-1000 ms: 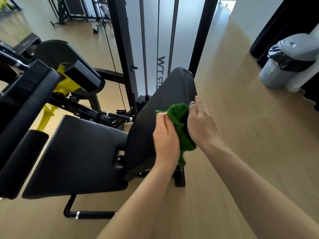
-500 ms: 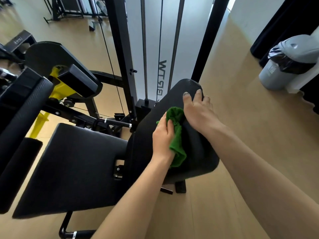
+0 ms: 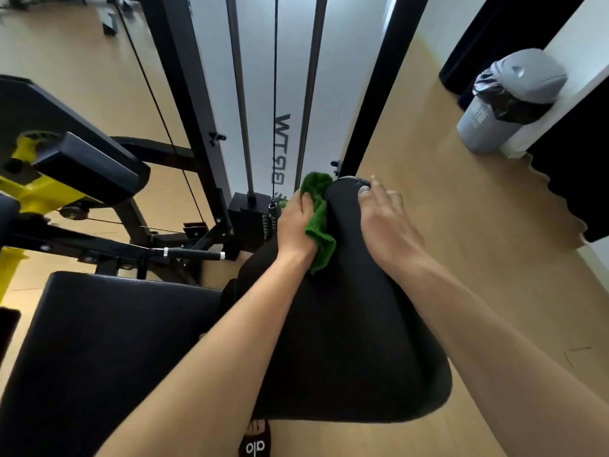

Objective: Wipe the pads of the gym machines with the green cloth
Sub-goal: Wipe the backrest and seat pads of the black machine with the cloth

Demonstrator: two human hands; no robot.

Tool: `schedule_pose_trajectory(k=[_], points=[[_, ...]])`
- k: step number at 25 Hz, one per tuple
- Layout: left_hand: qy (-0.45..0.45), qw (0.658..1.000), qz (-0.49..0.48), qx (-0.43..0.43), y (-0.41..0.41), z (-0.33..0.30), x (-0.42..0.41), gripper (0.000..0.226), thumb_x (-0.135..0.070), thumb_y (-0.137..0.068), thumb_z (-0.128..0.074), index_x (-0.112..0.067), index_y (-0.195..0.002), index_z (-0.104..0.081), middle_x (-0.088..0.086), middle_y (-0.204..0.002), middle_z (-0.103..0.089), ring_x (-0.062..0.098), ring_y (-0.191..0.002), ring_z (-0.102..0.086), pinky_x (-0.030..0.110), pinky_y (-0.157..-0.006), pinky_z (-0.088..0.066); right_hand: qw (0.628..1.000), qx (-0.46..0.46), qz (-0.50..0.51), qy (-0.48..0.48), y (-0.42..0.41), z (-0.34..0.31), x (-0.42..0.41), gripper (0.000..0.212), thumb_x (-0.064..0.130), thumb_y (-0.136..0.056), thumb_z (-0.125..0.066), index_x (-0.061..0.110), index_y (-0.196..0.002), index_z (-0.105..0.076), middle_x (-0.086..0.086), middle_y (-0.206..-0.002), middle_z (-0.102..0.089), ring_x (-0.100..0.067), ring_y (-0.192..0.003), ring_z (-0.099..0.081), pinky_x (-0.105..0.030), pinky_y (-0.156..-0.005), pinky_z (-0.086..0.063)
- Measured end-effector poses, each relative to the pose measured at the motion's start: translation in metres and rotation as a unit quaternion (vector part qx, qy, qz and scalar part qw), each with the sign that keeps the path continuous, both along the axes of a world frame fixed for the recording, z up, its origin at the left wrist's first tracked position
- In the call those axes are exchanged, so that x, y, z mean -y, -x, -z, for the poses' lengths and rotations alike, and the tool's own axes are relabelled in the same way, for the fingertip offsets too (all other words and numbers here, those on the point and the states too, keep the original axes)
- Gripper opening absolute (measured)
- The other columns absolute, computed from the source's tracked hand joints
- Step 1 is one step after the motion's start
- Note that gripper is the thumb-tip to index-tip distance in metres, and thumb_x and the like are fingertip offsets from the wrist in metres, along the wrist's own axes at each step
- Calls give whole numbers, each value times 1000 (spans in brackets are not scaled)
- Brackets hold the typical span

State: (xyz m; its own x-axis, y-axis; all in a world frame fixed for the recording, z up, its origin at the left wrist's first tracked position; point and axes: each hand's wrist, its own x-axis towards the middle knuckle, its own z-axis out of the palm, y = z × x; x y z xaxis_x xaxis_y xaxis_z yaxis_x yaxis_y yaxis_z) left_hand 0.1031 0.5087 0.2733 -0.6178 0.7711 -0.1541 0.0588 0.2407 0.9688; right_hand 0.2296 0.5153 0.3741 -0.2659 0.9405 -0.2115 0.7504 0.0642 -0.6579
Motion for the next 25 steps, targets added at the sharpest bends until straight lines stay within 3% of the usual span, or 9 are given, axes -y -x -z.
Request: schedule_pose_trajectory(k=[4,7,9,12,14,16,19,22,25], points=[[-89,995,21,50,-47,15,87,47,-44,-102,-42,-34,-148,-45,-9,-149,-51,7,-140,-43,32,-118,-32,1000,-7,20,-17,0,-3,7,54,47,-105,-20,35,-157,-22,9,-160,-25,-18,-144,-32,-36,-108,-25],[-56,997,16,59,-71,15,119,48,-34,-104,-46,-32,-152,-41,-14,-156,-42,6,-147,-31,36,-123,-24,998,47,-7,-40,3,-3,9,54,43,-107,-18,28,-158,-18,1,-162,-22,-25,-143,-32,-42,-110,-27],[-51,998,13,28,-64,11,111,46,-30,-105,-45,-30,-151,-42,-10,-154,-46,7,-146,-35,36,-122,-27,997,66,-21,-41,5,-3,9,52,39,-108,-18,25,-158,-17,-2,-163,-20,-28,-143,-31,-44,-110,-28],[-32,999,8,-16,-24,4,49,37,-28,-106,-42,-20,-140,-56,0,-131,-63,15,-121,-57,30,-100,-42,997,56,0,-54,6,-1,5,55,44,-107,-18,26,-158,-19,-3,-160,-28,-28,-140,-36,-44,-109,-30],[44,998,27,-42,12,4,-7,30,-25,-106,-42,-12,-114,-67,9,-103,-66,22,-96,-59,29,-80,-41,997,53,6,-61,7,2,2,56,47,-106,-18,28,-158,-21,-2,-157,-32,-28,-138,-40,-43,-107,-32],[94,994,51,-16,35,2,-46,29,-25,-103,-43,-16,-89,-68,12,-87,-64,25,-84,-59,34,-75,-43,996,52,8,-70,6,5,2,56,47,-106,-18,29,-158,-22,-2,-156,-34,-28,-136,-42,-43,-106,-33],[47,998,30,-5,18,-3,-18,31,-28,-105,-42,-11,-98,-68,5,-83,-64,22,-79,-59,33,-75,-44,996,49,13,-70,3,3,4,55,47,-106,-19,29,-157,-24,-2,-155,-36,-29,-134,-44,-43,-105,-34],[-59,998,-4,18,-33,-8,65,31,-29,-106,-43,-23,-130,-62,-4,-117,-69,10,-110,-63,31,-95,-47,996,54,15,-69,5,2,6,55,47,-105,-19,28,-157,-25,-3,-154,-36,-31,-133,-46,-45,-105,-34],[-82,996,14,-12,-73,-10,109,42,-25,-106,-44,-24,-148,-48,-9,-148,-53,2,-139,-43,33,-118,-33,996,53,13,-65,5,2,10,55,47,-106,-19,28,-158,-23,-2,-156,-33,-30,-136,-42,-44,-107,-33]])
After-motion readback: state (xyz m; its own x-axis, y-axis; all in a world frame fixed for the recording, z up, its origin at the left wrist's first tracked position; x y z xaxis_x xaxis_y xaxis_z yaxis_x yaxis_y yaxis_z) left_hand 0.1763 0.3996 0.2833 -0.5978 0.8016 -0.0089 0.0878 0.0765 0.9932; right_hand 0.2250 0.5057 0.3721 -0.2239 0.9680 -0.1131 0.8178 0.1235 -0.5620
